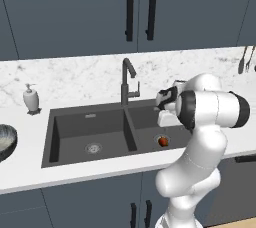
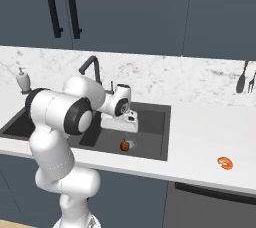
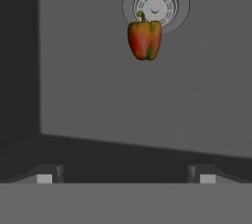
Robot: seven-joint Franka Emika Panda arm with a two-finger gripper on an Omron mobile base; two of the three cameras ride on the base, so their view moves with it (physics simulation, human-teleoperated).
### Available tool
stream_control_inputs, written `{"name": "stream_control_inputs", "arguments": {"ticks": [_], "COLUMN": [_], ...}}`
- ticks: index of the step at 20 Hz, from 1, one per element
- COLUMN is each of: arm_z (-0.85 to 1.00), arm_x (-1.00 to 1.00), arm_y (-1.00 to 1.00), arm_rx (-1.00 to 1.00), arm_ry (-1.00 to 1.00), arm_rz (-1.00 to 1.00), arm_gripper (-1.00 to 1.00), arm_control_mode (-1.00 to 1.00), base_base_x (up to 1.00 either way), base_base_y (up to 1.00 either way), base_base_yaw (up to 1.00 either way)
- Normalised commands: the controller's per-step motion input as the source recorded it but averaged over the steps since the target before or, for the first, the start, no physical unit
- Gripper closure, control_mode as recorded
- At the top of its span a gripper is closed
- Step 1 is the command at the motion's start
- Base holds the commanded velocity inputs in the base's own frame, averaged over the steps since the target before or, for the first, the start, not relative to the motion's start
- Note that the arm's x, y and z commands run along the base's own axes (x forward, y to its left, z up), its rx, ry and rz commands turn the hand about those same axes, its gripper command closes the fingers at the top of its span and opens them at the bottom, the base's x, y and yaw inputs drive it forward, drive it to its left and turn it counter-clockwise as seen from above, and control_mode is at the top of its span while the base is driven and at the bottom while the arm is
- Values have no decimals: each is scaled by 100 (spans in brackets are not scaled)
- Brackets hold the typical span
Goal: Pick the bell pepper from the sink and place it in the bowl. Then pick the bowl and place it in the microwave. Then close the microwave door and press the start button.
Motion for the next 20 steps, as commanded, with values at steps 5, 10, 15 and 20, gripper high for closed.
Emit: {"name": "stream_control_inputs", "arguments": {"ticks": [5,10,15,20], "arm_z": [-44,-43,-29,-35], "arm_x": [6,17,27,28], "arm_y": [0,0,0,0], "arm_rx": [0,0,0,0], "arm_ry": [0,0,0,0], "arm_rz": [1,0,0,0], "arm_gripper": [-100,-100,-100,-100], "arm_control_mode": [-100,-100,-100,-100], "base_base_x": [0,0,0,0], "base_base_y": [0,0,0,0], "base_base_yaw": [0,0,0,0]}}
